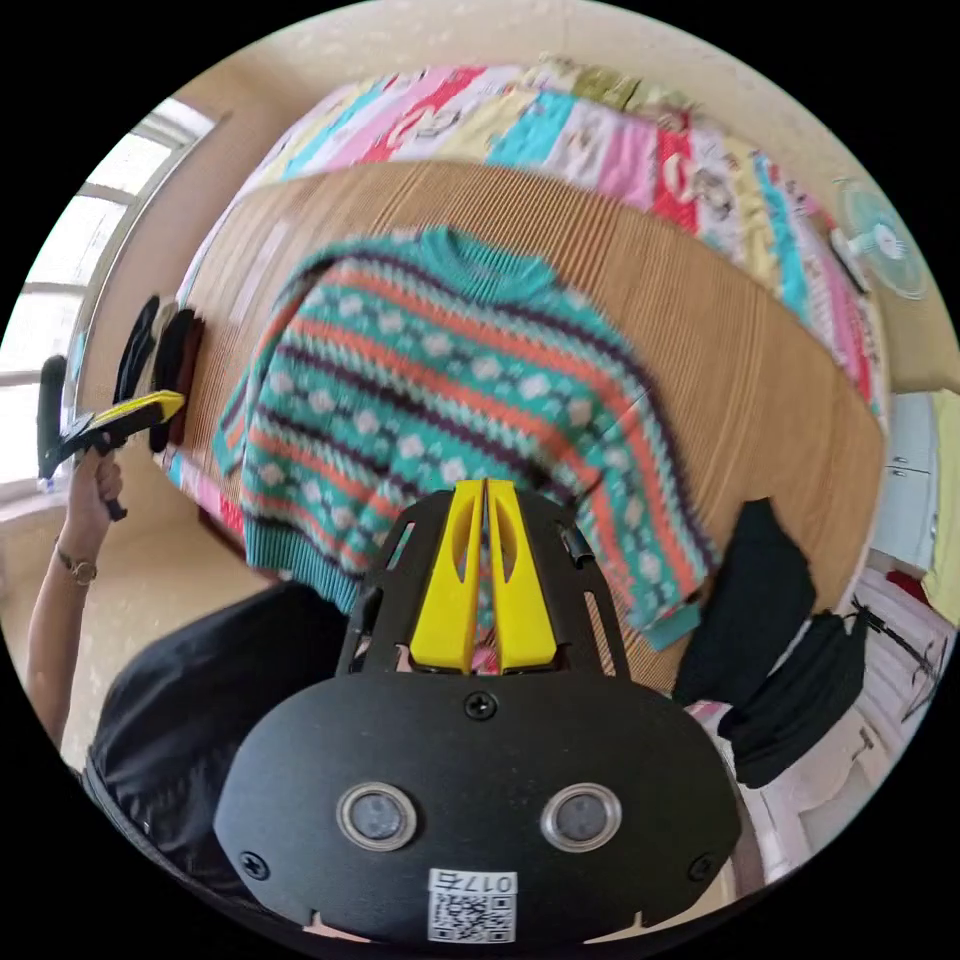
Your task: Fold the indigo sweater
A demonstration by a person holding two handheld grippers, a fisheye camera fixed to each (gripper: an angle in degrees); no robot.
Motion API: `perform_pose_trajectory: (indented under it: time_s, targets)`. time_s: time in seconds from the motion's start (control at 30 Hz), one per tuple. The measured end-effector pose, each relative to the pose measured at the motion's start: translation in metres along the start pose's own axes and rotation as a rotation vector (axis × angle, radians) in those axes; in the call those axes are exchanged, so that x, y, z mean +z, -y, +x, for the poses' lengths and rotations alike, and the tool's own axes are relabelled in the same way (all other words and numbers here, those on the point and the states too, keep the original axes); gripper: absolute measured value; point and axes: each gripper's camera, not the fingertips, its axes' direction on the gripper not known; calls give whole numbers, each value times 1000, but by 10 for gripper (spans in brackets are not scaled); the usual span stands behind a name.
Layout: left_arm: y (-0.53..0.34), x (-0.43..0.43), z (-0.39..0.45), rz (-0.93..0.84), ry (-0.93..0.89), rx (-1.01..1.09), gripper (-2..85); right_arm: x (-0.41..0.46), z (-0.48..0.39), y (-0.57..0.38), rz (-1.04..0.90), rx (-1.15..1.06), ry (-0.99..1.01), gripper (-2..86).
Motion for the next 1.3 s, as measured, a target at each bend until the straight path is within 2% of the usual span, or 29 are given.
perform_pose_trajectory:
  time_s: [0.1, 0.23, 0.3, 0.33, 0.37, 0.4, 0.57, 0.63, 0.7, 0.8, 1.03, 1.1, 1.17, 1.23, 1.3]
  targets:
    - [-6, 41, -16, -194, 37, 23, -1, 66, -14, -34, -191, -25, 98, 5]
    - [-5, 60, -47, -357, 89, 21, -2, 114, -45, -82, -327, -44, 222, 5]
    - [-11, 66, -70, -447, 254, 50, -5, 128, -54, -102, -359, -30, 203, 5]
    - [-14, 67, -77, -470, 264, 57, -6, 141, -59, -117, -403, -23, 198, 4]
    - [-20, 64, -90, -496, 254, 71, -7, 149, -61, -124, -444, -23, 186, 4]
    - [-23, 46, -100, -447, 230, 80, -8, 165, -64, -143, -539, -26, 118, 4]
    - [-23, -25, -144, -435, 54, 41, -1, 141, -42, -204, -466, 202, 187, 3]
    - [-28, -60, -185, -348, -114, -128, 19, 124, -35, -221, -464, 269, 227, 3]
    - [-43, -100, -260, -142, -470, -461, 82, 110, -27, -233, -471, 320, 286, 3]
    - [-62, -110, -333, 94, -844, -814, 130, 82, -15, -263, -435, 376, 406, 3]
    - [-52, -102, -391, 307, -1072, -1262, 156, 7, 14, -371, -290, 545, 566, 4]
    - [-56, -96, -395, 506, -1211, -1421, 135, -10, 23, -401, -265, 586, 579, 4]
    - [-58, -94, -393, 621, -1281, -1528, 111, -27, 35, -432, -244, 636, 593, 4]
    - [-59, -101, -394, 690, -1262, -1602, 67, -45, 52, -470, -216, 702, 625, 4]
    - [-51, -141, -404, 873, -1177, -1551, 42, -57, 66, -498, -188, 758, 660, 4]
